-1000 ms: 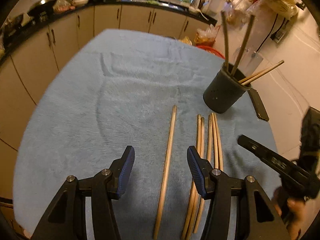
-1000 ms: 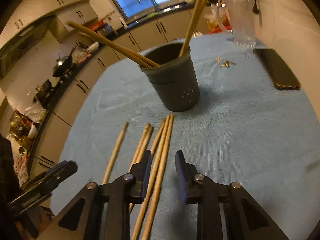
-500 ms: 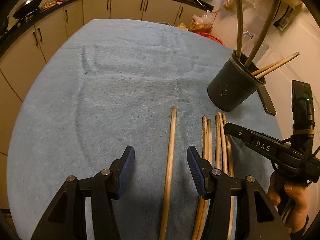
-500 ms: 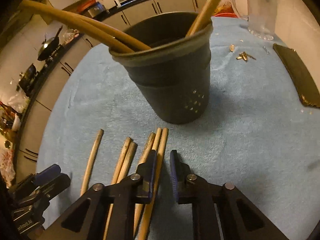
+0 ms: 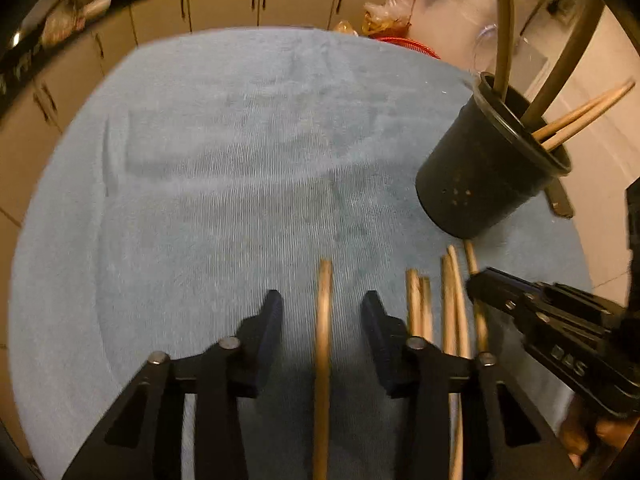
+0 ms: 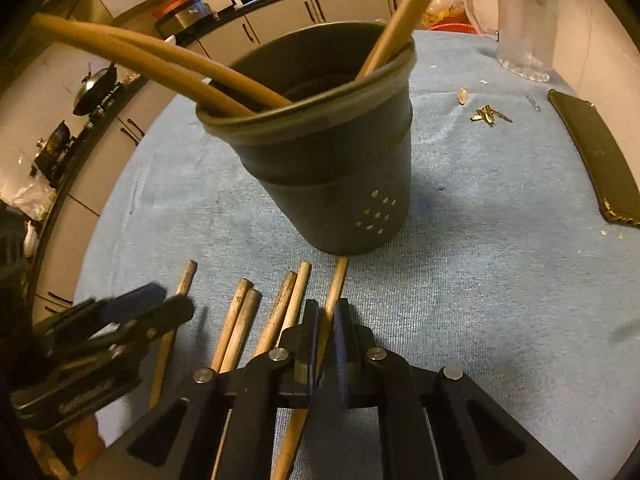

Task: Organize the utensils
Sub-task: 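Close the left tool on a chopstick while the right tool lifts its own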

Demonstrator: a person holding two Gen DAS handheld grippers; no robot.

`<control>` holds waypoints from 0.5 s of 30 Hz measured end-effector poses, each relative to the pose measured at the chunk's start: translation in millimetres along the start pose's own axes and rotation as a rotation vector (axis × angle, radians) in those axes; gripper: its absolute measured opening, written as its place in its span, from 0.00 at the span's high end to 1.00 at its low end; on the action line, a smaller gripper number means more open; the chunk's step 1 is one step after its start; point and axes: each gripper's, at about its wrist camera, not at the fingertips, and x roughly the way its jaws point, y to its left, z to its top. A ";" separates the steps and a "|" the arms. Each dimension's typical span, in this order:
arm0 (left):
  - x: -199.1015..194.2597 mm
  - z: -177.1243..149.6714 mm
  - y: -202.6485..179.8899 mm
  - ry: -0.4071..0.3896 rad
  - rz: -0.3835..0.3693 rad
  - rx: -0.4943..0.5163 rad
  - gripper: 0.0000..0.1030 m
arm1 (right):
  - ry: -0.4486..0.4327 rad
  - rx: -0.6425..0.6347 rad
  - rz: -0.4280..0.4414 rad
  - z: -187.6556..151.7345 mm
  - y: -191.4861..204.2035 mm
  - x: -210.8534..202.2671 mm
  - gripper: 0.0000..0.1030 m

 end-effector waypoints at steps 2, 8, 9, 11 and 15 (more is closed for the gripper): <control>3.8 2.9 -4.5 -0.017 0.072 0.025 0.87 | 0.005 -0.003 -0.001 0.8 -0.1 0.3 0.89; -1.6 9.3 5.1 0.007 0.004 -0.009 0.93 | -0.005 -0.037 -0.024 -3.0 7.0 -3.0 0.92; -13.1 7.0 8.6 -0.027 0.013 -0.014 0.93 | -0.008 -0.016 -0.006 -3.9 3.1 -5.2 0.93; -37.6 1.4 15.2 -0.084 -0.013 -0.039 0.93 | -0.043 0.007 0.035 -8.2 -3.8 -16.1 0.94; -98.3 -15.2 25.4 -0.233 -0.023 -0.089 0.93 | -0.186 0.020 0.069 -25.2 -6.2 -69.8 0.94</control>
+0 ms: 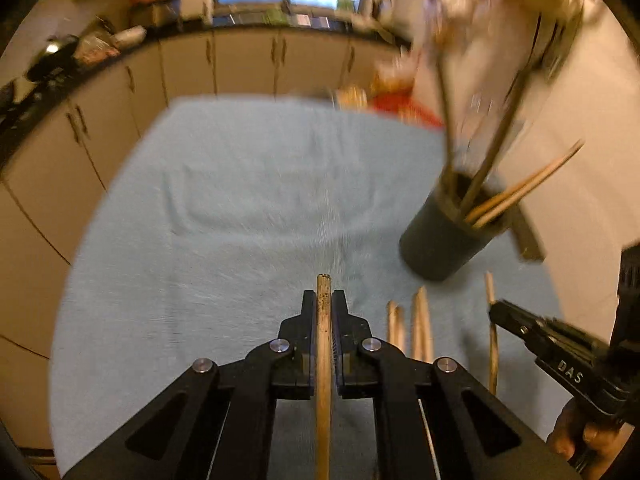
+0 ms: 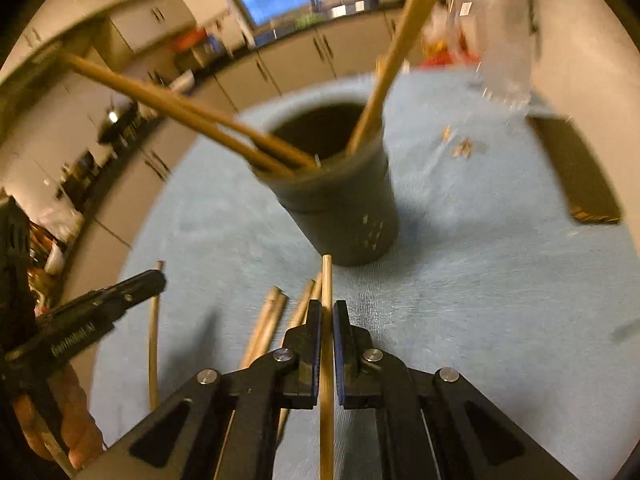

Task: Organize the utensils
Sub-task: 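Close the left tool on a chopstick while the right tool lifts its own, then raise both held chopsticks upright over the black cup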

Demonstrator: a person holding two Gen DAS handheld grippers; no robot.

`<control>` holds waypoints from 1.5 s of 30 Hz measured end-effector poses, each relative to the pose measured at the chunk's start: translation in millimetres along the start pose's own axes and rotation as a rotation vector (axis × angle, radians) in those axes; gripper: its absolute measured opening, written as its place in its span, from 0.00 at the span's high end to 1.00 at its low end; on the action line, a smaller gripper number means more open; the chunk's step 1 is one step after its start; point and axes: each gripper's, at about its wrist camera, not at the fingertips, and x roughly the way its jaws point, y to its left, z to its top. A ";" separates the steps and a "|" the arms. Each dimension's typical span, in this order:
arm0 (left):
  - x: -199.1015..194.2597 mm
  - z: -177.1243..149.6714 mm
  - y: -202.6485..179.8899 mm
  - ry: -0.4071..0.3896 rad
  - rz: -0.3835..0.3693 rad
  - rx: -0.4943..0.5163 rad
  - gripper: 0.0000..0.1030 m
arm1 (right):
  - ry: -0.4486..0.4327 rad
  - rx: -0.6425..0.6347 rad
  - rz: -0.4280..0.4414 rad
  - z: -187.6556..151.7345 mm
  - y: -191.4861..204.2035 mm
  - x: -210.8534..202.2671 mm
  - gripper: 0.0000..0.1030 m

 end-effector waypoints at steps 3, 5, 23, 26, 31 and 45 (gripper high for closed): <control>-50.5 -2.5 3.1 -0.115 -0.012 -0.038 0.93 | -0.118 -0.018 0.015 -6.2 5.5 -47.5 0.94; -76.9 -7.2 2.2 -0.170 -0.029 -0.044 0.93 | -0.202 -0.027 0.029 -10.6 9.6 -81.9 0.94; -173.9 -49.9 -19.3 -0.337 0.003 -0.027 0.93 | -0.441 -0.055 0.033 -58.5 31.1 -193.6 0.94; -183.0 -51.0 -20.2 -0.356 0.004 -0.029 0.93 | -0.465 -0.050 0.031 -62.3 31.1 -204.5 0.94; -189.7 -50.0 -24.5 -0.374 -0.001 -0.028 0.93 | -0.496 -0.046 0.036 -63.6 29.8 -219.0 0.94; -201.8 -22.7 -46.0 -0.419 -0.047 0.006 0.93 | -0.548 -0.050 0.035 -54.4 26.4 -238.5 0.95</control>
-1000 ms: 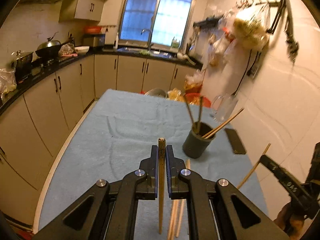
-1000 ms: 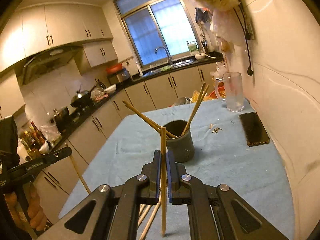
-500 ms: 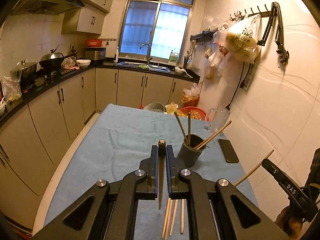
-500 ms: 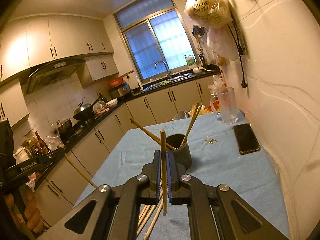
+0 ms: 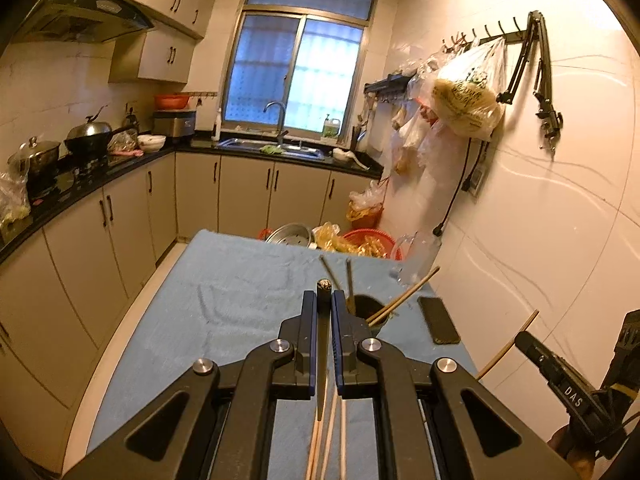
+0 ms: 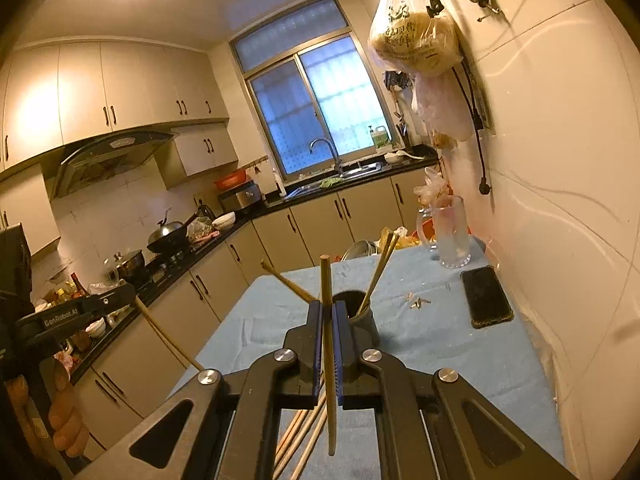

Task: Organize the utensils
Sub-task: 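Raise both held chopsticks upright over the black cup, then lower both chopsticks into the cup and open both tools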

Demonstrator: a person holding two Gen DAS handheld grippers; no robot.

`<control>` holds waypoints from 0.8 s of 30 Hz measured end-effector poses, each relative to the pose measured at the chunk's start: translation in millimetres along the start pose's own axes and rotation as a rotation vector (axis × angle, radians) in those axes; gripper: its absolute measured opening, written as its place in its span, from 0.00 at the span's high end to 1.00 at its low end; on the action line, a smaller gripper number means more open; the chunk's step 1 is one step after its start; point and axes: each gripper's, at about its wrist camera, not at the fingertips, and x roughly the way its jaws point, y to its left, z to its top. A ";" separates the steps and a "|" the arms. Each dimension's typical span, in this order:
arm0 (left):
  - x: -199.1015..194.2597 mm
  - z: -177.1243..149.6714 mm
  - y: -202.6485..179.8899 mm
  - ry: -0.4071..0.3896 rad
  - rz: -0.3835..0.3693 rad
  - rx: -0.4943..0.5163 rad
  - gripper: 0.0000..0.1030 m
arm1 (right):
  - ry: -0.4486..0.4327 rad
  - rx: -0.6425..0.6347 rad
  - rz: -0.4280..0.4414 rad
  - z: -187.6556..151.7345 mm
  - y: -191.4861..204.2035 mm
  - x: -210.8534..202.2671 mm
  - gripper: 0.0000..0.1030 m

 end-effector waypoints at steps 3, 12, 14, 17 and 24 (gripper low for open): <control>4.7 11.3 -7.2 -0.024 -0.016 0.001 0.93 | -0.020 0.003 -0.002 9.3 -1.7 1.8 0.95; 41.2 47.1 -36.1 -0.058 -0.069 0.006 0.93 | -0.077 0.011 -0.004 48.6 -5.2 25.7 0.95; 50.6 52.9 -43.0 -0.066 -0.079 0.018 0.93 | -0.085 0.009 -0.002 57.8 -4.5 32.6 0.95; 67.3 59.4 -48.9 -0.055 -0.079 0.020 0.93 | -0.108 0.000 -0.008 72.6 -2.8 44.4 0.95; 101.8 64.2 -48.2 -0.036 -0.084 -0.005 0.93 | -0.154 0.009 -0.026 97.0 -7.5 72.5 0.95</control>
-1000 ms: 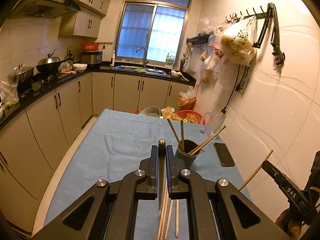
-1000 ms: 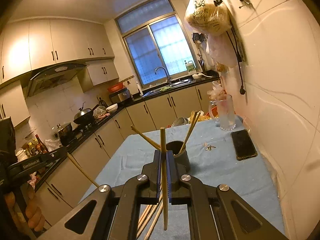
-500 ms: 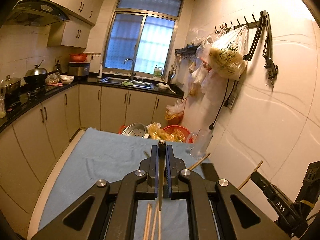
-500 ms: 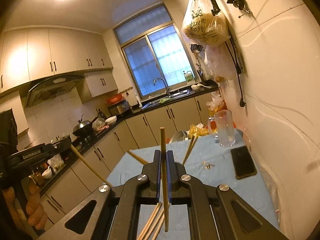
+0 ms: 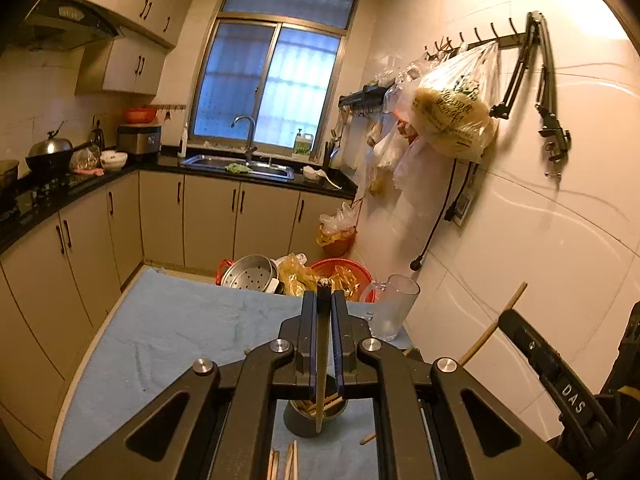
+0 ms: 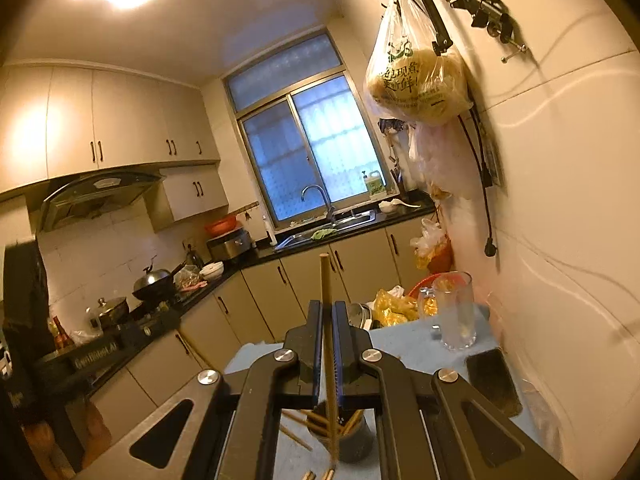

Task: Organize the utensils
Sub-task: 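Lower both chopsticks into the cup and open both tools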

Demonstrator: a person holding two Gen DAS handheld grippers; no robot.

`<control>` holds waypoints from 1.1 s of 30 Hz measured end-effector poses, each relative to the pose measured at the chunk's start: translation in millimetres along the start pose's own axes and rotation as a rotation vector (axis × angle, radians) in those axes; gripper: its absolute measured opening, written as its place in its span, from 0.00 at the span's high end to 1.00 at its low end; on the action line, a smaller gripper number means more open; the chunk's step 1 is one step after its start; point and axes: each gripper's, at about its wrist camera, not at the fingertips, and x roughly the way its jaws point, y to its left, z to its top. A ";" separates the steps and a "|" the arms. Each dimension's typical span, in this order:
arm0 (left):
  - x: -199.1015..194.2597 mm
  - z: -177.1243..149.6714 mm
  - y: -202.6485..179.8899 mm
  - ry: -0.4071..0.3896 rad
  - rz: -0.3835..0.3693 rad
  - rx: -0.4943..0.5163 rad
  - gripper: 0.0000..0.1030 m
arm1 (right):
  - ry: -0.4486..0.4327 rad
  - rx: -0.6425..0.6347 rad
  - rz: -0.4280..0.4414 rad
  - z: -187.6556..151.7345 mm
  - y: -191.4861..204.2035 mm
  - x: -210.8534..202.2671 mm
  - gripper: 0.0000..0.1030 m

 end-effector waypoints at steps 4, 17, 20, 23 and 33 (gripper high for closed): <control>16.0 2.0 3.7 0.010 -0.002 -0.018 0.93 | -0.006 -0.004 -0.003 4.0 1.9 20.9 0.95; 40.0 4.2 9.2 0.013 -0.006 -0.021 0.93 | 0.002 -0.006 -0.027 -4.0 2.1 72.4 0.95; 45.2 -2.6 10.6 0.026 0.004 -0.007 0.93 | 0.019 -0.008 -0.036 -16.0 -0.3 82.4 0.95; 48.3 -9.6 13.1 0.048 0.002 -0.008 0.93 | 0.051 0.004 -0.038 -30.5 -3.7 90.6 0.95; 56.0 -25.7 19.5 0.094 0.024 -0.015 0.93 | 0.136 0.027 -0.048 -67.8 -17.5 89.9 0.95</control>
